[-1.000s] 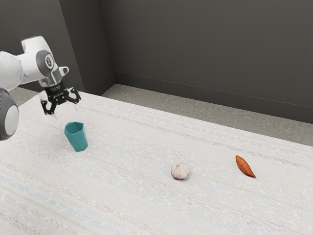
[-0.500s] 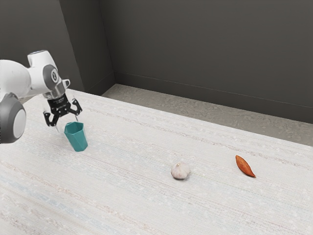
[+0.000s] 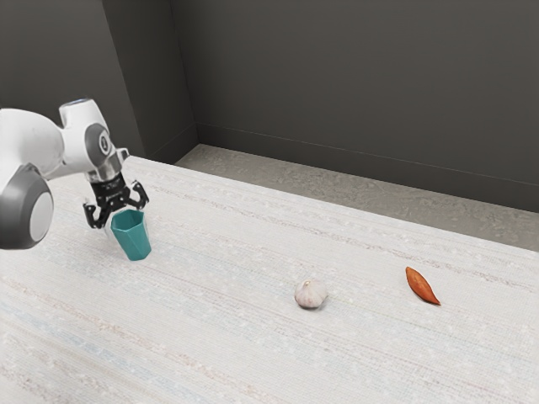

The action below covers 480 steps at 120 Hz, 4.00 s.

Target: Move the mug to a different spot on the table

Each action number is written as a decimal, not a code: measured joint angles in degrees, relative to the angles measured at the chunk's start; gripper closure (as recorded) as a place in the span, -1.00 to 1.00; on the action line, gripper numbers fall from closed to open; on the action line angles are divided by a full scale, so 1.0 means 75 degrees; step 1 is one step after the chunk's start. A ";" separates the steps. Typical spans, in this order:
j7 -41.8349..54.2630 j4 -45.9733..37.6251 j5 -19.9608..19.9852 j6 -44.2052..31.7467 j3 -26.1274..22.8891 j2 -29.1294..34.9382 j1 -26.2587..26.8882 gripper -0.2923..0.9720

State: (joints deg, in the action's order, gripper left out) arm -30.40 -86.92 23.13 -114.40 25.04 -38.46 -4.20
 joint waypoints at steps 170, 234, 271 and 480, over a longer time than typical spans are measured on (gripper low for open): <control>-0.0294 0.0046 -0.0115 0.0060 0.0054 0.0133 0.0058 0.11; -0.0288 0.0146 0.0117 0.0680 0.0058 0.0443 -0.0033 0.39; -0.0294 0.0138 0.1324 0.1277 0.0059 0.0481 -0.0064 0.50; -0.0628 -0.0764 0.3649 0.2445 -0.0130 -0.0035 0.0661 -0.19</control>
State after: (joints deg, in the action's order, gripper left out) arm -35.11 -92.65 50.49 -96.07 24.07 -38.72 0.76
